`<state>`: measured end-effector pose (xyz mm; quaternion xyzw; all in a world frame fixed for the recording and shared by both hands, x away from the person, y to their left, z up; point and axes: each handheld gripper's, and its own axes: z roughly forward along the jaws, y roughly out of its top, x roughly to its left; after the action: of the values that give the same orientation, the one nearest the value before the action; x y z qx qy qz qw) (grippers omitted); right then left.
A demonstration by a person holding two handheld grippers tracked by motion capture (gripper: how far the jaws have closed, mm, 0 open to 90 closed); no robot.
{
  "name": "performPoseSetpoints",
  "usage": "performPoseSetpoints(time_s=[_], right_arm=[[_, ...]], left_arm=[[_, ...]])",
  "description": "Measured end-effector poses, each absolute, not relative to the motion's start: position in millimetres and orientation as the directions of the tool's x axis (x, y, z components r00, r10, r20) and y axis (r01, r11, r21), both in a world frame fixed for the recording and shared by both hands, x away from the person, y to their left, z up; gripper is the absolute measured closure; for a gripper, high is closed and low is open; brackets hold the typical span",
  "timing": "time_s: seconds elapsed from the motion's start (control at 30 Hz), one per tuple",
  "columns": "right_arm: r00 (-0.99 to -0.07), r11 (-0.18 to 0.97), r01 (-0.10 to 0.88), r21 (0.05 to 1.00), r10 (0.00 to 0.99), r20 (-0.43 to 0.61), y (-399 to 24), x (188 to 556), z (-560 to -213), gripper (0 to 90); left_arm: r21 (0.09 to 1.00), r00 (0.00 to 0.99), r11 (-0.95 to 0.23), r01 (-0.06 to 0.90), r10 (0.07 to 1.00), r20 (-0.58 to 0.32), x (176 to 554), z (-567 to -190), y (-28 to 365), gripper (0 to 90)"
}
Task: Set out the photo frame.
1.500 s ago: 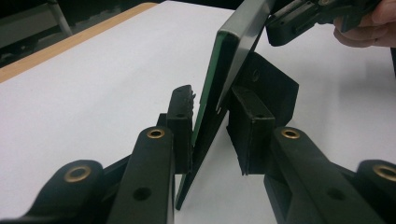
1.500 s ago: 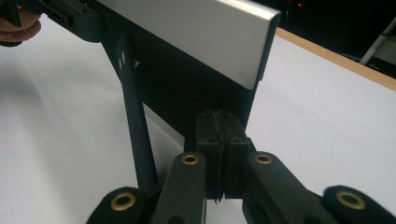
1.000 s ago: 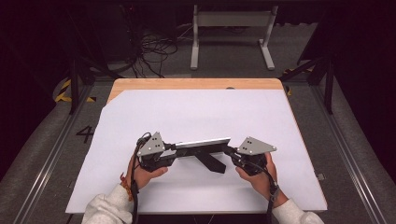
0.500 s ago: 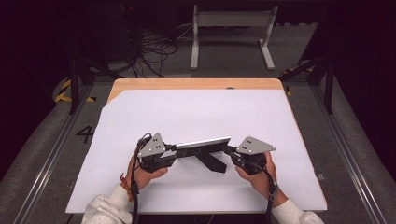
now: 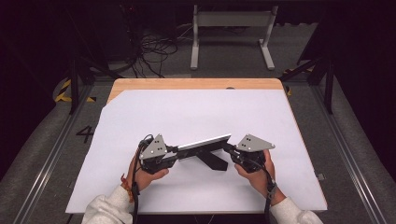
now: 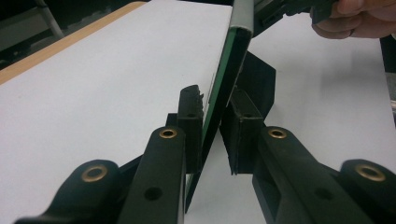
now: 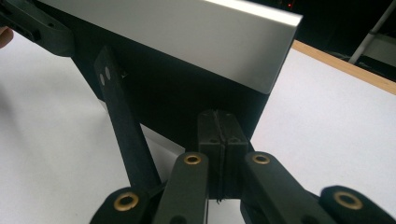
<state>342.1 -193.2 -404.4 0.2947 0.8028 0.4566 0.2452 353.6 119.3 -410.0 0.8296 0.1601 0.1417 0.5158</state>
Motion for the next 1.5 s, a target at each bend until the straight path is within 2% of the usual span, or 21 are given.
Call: performPoseSetpoints(time_s=[0.3,1.13,1.5], right_arm=[[-0.693,0.38,0.254,0.89,0.713,-0.107,-193.0,349.1,-398.4,90.0],[-0.69,0.381,0.246,0.891,0.714,-0.115,-185.7,355.2,-399.9,90.0],[-0.709,0.36,0.256,0.897,0.701,-0.078,-180.6,355.3,-400.1,90.0]], left_arm=[[0.896,0.913,-0.429,0.113,0.401,0.077,350.4,-410.0,115.4,81.5],[0.863,0.911,-0.493,0.113,0.399,0.109,347.1,-413.1,113.7,78.3],[0.849,0.921,-0.522,0.081,0.366,0.137,340.0,-408.2,116.5,82.1]])
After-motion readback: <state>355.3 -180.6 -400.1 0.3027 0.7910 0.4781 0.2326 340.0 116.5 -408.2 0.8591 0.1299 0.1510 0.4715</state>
